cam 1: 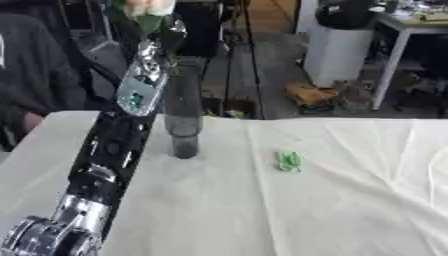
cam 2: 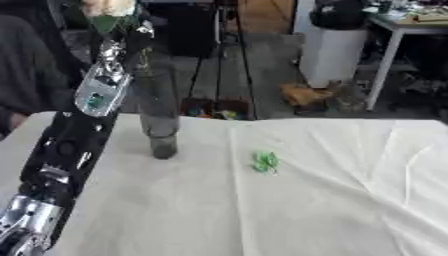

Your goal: Arrange flowers into the vase.

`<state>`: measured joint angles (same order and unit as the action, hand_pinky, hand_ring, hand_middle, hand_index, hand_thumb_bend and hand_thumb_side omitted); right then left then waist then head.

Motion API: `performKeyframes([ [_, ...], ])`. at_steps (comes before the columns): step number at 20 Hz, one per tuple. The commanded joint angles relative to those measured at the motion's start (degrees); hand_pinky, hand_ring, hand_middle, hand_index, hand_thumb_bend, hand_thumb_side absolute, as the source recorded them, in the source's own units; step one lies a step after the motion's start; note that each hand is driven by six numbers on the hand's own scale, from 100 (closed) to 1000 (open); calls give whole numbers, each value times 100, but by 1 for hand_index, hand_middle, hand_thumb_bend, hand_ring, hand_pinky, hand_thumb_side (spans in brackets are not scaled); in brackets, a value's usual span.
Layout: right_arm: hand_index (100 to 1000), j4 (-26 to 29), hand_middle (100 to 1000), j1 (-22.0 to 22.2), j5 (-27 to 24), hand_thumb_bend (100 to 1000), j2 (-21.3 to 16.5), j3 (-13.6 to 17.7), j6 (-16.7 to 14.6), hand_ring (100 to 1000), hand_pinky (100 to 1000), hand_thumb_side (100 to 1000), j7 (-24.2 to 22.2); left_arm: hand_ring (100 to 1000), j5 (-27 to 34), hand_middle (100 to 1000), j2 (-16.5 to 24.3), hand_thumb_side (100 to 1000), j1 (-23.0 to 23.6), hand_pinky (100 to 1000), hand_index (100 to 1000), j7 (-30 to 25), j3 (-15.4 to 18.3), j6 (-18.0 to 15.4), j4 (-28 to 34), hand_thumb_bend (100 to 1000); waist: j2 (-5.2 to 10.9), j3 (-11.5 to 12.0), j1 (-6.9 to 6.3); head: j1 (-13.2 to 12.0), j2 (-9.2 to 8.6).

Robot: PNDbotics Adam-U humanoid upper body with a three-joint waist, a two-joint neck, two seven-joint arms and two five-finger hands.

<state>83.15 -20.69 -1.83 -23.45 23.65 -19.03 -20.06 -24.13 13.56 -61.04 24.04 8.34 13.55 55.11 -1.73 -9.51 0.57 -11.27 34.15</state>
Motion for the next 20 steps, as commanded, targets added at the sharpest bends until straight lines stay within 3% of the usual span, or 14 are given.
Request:
performKeyframes([
  [1, 668, 86, 568, -69, 28, 100, -113, 28, -8, 933, 766, 570, -27, 110, -184, 252, 63, 136, -112, 127, 403, -48, -33, -42, 21, 100, 61, -9, 10, 15, 9],
  [7, 668, 89, 568, -75, 28, 100, -110, 30, -6, 933, 766, 568, -31, 315, -427, 414, 59, 220, -85, 327, 539, -335, -35, -186, -61, 267, 58, -8, 10, 26, 9],
  [10, 668, 83, 568, -78, 28, 100, -110, 30, -10, 933, 766, 567, -32, 373, -521, 467, 63, 274, -76, 406, 586, -429, -36, -234, -87, 356, 53, -5, 16, 28, 12],
  [17, 668, 72, 568, -89, 31, 100, -106, 29, -23, 933, 766, 565, -38, 467, -846, 554, 64, 328, -59, 532, 658, -804, -29, -225, -118, 417, 41, 2, 26, 37, 17],
  [20, 668, 67, 568, -96, 31, 100, -106, 31, -27, 932, 765, 564, -36, 503, -910, 585, 57, 439, -51, 573, 697, -886, -17, -201, -118, 498, 36, 3, 30, 46, 17],
])
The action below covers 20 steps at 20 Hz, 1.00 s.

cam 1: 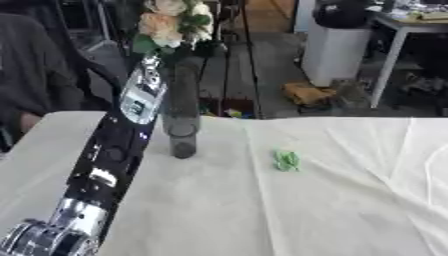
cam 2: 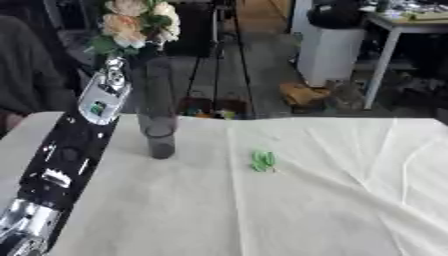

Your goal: Arrange flowers into the vase.

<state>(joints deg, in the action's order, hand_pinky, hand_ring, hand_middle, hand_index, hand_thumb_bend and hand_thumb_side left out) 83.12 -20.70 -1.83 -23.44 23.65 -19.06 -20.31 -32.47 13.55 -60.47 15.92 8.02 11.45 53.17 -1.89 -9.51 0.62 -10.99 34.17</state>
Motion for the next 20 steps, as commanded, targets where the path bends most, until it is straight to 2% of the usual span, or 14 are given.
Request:
performKeyframes([
  [1, 668, 68, 568, -97, 32, 100, -107, 30, -26, 932, 766, 564, -13, 506, -87, 589, 55, 474, -106, 578, 705, -97, 20, 18, 71, 529, 51, 4, 27, 18, 15],
  [4, 668, 64, 568, -98, 34, 100, -104, 32, -29, 933, 765, 564, -13, 512, 3, 593, 37, 514, -99, 597, 719, -96, 64, 91, 26, 528, 47, 1, 29, 23, 13],
  [10, 668, 61, 567, -99, 39, 100, -105, 37, -30, 933, 765, 564, -11, 519, 317, 595, 72, 517, -93, 612, 721, 58, 59, 180, -58, 549, 42, -4, 21, 33, 15],
  [13, 668, 64, 567, -102, 44, 100, -102, 38, -26, 933, 765, 563, -17, 535, 314, 609, 87, 546, -78, 631, 731, 60, 62, 196, -99, 595, 42, -2, 17, 44, 8],
  [20, 668, 64, 567, -100, 40, 100, -97, 43, -22, 933, 765, 562, -15, 594, 180, 670, 98, 618, -57, 686, 773, 131, 73, 201, -101, 773, 47, -9, 25, 54, 3],
])
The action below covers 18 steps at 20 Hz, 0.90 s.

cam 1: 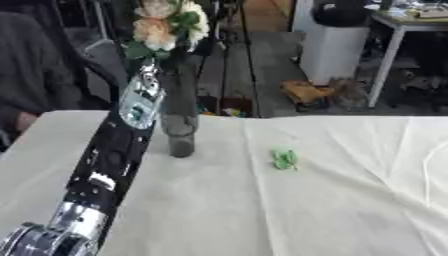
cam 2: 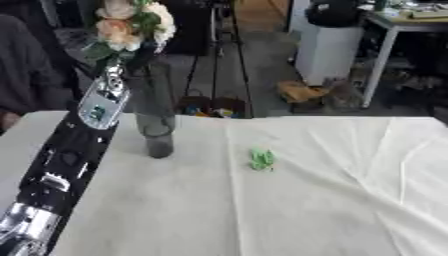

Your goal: Arrange flowers into the vase.

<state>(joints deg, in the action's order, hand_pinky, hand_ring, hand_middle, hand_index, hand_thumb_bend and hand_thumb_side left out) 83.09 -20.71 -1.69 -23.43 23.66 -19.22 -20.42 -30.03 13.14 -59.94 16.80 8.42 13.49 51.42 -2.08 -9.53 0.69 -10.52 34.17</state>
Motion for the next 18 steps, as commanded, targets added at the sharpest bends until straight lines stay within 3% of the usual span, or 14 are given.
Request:
performKeyframes([
  [1, 668, 68, 567, -100, 26, 100, -98, 41, -6, 933, 765, 562, -5, 598, -82, 676, 139, 622, -105, 689, 783, 46, 36, 6, 69, 787, 65, -7, 19, 8, 2],
  [18, 669, 31, 567, -100, 35, 100, -96, 44, -30, 934, 766, 559, -19, 679, -31, 742, 161, 722, -30, 775, 829, 384, 127, 340, -177, 929, 61, 6, 44, 42, 23],
])
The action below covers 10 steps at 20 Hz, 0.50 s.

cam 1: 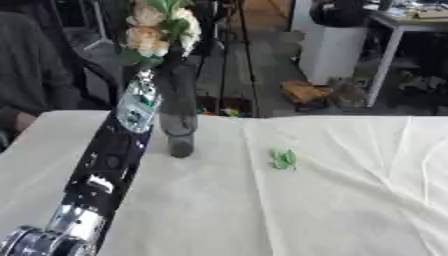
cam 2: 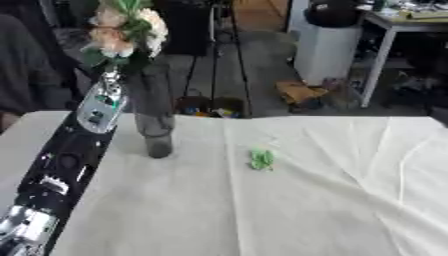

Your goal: Arrange flowers into the vase.

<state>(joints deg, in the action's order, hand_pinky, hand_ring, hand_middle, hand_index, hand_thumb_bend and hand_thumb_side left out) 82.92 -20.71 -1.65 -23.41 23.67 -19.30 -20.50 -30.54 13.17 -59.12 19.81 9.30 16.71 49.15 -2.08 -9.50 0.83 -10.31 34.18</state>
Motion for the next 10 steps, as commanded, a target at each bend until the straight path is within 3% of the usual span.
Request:
performKeyframes([
  [1, 669, 46, 567, -101, 30, 100, -97, 44, -24, 934, 766, 558, -11, 689, 22, 749, 158, 740, -110, 784, 833, 127, 45, 25, 41, 952, 61, 1, 31, 27, 23],
  [7, 669, 44, 567, -99, 37, 100, -91, 45, -25, 935, 766, 560, -22, 741, -46, 803, 165, 786, -100, 830, 868, 451, 71, 36, 27, 1000, 57, -1, 21, 36, 19],
  [10, 669, 50, 567, -103, 42, 100, -86, 46, -18, 935, 766, 558, -26, 754, -100, 816, 170, 755, -95, 846, 877, 588, 78, 49, 14, 1000, 56, 0, 15, 45, 14],
])
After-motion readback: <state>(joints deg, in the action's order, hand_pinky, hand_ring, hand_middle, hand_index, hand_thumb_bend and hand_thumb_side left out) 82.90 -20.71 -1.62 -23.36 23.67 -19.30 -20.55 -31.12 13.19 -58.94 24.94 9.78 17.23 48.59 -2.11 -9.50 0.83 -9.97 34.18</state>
